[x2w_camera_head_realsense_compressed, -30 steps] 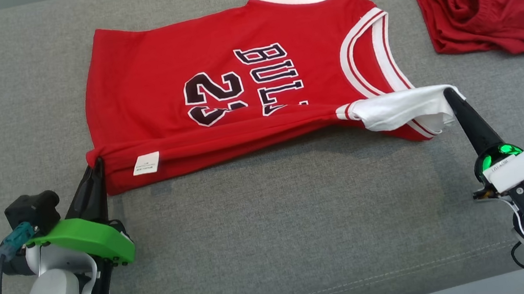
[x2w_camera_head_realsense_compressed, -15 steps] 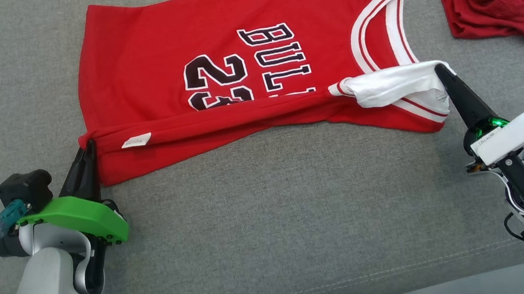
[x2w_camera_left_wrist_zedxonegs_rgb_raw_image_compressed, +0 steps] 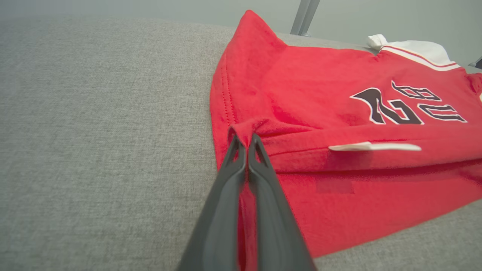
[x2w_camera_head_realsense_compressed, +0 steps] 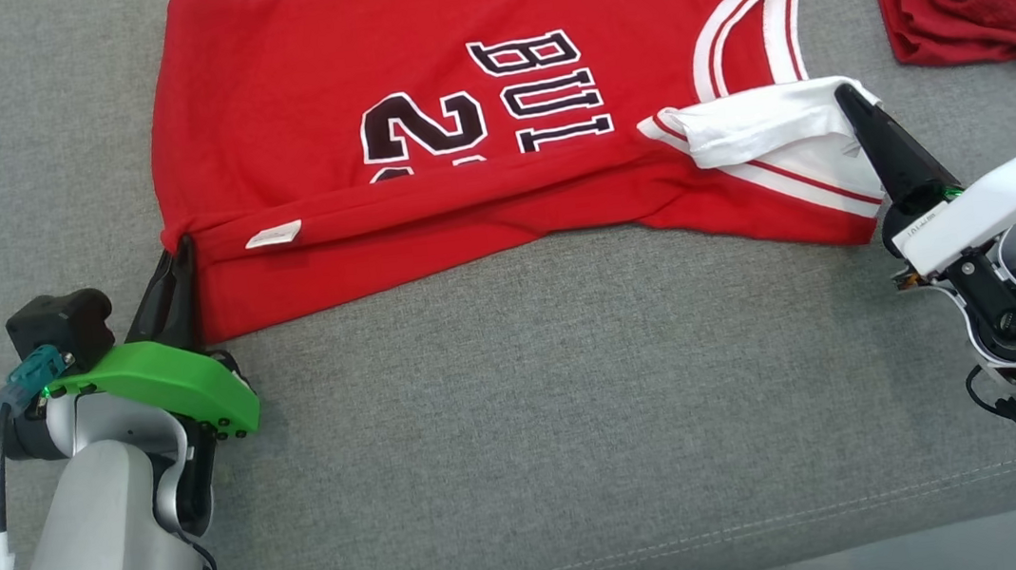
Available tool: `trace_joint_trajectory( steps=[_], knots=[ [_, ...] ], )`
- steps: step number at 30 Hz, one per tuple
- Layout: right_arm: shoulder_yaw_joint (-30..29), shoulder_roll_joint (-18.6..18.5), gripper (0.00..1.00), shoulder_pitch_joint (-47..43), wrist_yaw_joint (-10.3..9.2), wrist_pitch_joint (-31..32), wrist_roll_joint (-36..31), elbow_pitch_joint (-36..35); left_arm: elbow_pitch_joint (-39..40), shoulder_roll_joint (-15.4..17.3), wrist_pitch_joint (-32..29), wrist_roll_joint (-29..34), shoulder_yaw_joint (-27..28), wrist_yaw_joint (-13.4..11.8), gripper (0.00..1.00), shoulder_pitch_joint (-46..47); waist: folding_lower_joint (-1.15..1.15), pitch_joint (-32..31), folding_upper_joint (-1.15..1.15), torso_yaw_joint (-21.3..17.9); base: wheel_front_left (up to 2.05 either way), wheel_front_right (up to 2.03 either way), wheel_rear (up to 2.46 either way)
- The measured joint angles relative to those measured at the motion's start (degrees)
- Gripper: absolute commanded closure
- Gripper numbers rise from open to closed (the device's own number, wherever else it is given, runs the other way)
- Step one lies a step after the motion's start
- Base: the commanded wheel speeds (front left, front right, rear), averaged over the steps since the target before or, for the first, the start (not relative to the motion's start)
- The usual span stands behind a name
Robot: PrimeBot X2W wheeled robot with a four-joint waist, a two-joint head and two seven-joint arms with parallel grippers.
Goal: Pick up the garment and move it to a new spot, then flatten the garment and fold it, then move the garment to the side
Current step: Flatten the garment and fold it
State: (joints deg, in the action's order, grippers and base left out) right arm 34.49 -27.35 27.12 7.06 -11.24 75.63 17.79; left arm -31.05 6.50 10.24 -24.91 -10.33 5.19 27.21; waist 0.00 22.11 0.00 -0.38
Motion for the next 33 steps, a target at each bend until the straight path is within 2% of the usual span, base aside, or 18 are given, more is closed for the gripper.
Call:
trace_joint_trajectory(
  steps=[1, 3, 4, 5, 6, 17, 27, 33],
  knots=[
    [0.21, 0.18, 0.99, 0.43, 0.00, -0.09, -0.08, 0.57, -0.15, -0.10, 0.15, 0.00, -0.11, 0.00, 1.00, 0.18, 0.00, 0.08, 0.00, 0.06, 0.00, 0.00, 0.00],
    [0.45, 0.29, 0.61, 0.87, 0.00, -0.20, -0.27, 1.03, -0.43, -0.16, 0.24, 0.00, -0.25, 0.00, 0.97, 0.35, 0.00, 0.14, 0.00, 0.12, 0.00, 0.00, 0.00],
    [0.80, 0.36, 0.55, 1.20, 0.00, -0.31, -0.59, 1.16, -0.79, -0.20, 0.47, 0.00, -0.33, 0.00, 0.79, 0.55, 0.00, 0.20, 0.00, 0.17, 0.00, 0.00, 0.00],
    [1.09, 0.56, 0.29, 1.57, 0.00, -0.32, -0.63, 1.40, -1.25, -0.24, 0.48, 0.00, -0.44, 0.01, 0.51, 0.80, 0.00, 0.24, 0.00, 0.21, 0.00, 0.00, 0.00],
    [1.31, 0.80, 0.00, 1.92, 0.00, -0.33, -0.64, 1.63, -1.58, -0.29, 0.55, 0.00, -0.58, 0.02, 0.00, 1.02, 0.00, 0.25, 0.00, 0.25, 0.00, 0.00, 0.00],
    [2.91, 2.68, 0.00, 3.08, 0.00, -2.18, -1.81, 3.25, -4.36, -0.44, 2.08, 0.00, -0.48, 0.10, 0.00, 1.35, 0.00, -1.35, 0.00, 0.34, 0.00, 0.00, 0.00],
    [5.09, 2.35, 0.00, 2.57, 0.00, -2.83, -3.90, 4.20, -5.17, -0.42, 3.45, 0.55, 0.16, 0.20, 0.00, 1.18, 0.00, -4.01, 0.00, 0.30, 0.00, 0.00, 0.00],
    [5.11, 1.83, 0.00, -0.90, 0.00, -2.85, -5.14, 5.94, -5.12, -0.42, 3.93, 0.56, 0.49, 0.34, 0.00, -0.78, 0.00, -6.12, 0.00, 0.05, 0.00, 0.00, 0.00]
  ],
)
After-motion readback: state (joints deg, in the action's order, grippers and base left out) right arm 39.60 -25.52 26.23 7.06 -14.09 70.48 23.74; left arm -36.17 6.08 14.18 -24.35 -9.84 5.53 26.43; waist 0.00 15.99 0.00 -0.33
